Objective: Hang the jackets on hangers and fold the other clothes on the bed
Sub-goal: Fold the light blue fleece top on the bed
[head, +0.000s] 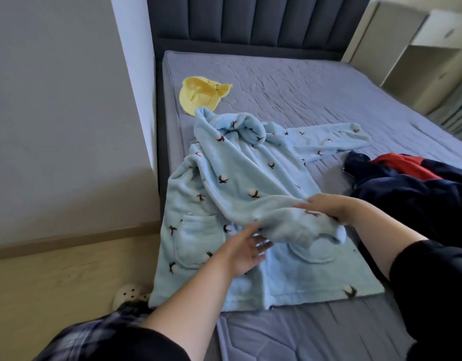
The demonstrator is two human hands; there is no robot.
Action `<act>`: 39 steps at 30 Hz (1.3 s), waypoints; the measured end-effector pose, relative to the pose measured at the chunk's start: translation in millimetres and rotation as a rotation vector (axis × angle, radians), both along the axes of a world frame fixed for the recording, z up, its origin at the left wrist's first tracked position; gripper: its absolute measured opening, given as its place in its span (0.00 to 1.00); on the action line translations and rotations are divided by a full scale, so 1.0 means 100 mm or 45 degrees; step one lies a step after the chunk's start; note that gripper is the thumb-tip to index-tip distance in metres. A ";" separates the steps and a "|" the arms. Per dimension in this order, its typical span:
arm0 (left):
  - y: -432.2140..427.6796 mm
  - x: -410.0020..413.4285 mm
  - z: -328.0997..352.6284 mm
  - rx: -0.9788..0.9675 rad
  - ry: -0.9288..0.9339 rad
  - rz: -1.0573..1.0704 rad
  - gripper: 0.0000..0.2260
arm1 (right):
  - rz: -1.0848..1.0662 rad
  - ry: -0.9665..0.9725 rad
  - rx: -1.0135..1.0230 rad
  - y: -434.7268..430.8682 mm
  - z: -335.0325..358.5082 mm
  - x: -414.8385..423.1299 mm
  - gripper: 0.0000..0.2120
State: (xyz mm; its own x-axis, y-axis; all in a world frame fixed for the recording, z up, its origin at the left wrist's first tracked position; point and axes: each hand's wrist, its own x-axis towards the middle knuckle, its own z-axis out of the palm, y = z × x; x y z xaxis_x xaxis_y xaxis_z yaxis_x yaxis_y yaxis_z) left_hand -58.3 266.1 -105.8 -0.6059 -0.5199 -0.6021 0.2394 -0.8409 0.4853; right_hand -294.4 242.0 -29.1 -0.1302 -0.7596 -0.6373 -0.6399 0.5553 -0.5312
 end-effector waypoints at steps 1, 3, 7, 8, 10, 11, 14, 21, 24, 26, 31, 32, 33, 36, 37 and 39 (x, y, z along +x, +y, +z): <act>0.02 -0.02 0.01 0.021 0.013 0.040 0.09 | 0.106 0.133 0.100 0.06 0.01 -0.03 0.27; 0.02 -0.04 0.01 0.058 -0.003 0.102 0.09 | 0.172 0.155 0.366 0.18 -0.01 -0.12 0.26; 0.00 0.04 -0.07 0.026 -0.151 0.066 0.08 | 0.210 0.538 0.538 0.33 -0.11 -0.17 0.28; 0.01 0.05 -0.09 0.012 -0.190 0.046 0.08 | 0.266 0.728 0.512 0.34 -0.15 -0.14 0.30; 0.02 0.06 -0.12 -0.004 -0.237 0.036 0.08 | 0.320 0.851 0.428 0.33 -0.27 -0.10 0.32; 0.02 0.05 -0.13 -0.021 -0.256 0.036 0.08 | 0.336 0.839 0.371 0.31 -0.31 -0.08 0.32; 0.02 0.00 -0.09 -0.082 -0.305 0.015 0.07 | 0.212 0.640 0.171 0.24 -0.38 0.01 0.36; 0.06 -0.08 0.02 0.104 -0.173 0.126 0.10 | -0.404 0.129 -0.036 0.20 -0.40 -0.07 0.32; 0.14 -0.10 -0.01 -0.360 -0.774 0.024 0.06 | -0.284 0.526 -0.286 0.32 -0.38 -0.12 0.24; 0.20 -0.09 -0.04 -0.871 -1.285 -0.036 0.04 | -0.291 0.476 -0.361 0.47 -0.39 -0.13 0.16; 0.53 -0.35 -0.05 -1.755 -1.200 -0.366 0.04 | -0.072 0.207 -0.254 0.96 -0.51 -0.29 0.28; 0.61 -0.41 -0.08 -1.816 -1.159 -0.506 0.07 | 0.063 0.287 -0.224 1.05 -0.55 -0.31 0.31; 0.66 -0.45 -0.11 -1.838 -1.131 -0.626 0.13 | 0.155 0.364 -0.205 1.10 -0.60 -0.31 0.32; 0.78 -0.58 -0.14 -1.746 -1.148 -0.706 0.23 | 0.131 0.505 -0.346 1.19 -0.67 -0.25 0.20; 0.80 -0.62 -0.12 -1.689 -1.189 -0.658 0.25 | 0.080 0.520 -0.443 1.19 -0.63 -0.20 0.14; 0.83 -0.69 -0.05 -1.628 -1.341 -0.566 0.26 | 0.034 0.505 -0.650 1.19 -0.55 -0.13 0.07</act>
State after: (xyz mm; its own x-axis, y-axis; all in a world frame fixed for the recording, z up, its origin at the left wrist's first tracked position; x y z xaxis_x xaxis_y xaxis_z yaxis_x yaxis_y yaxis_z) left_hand -126.8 349.3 -110.9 -0.4710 -0.8650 -0.1731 -0.7260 0.2687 0.6330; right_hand -307.2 360.9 -84.3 -0.2583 -0.9606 -0.1026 -0.8519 0.2765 -0.4447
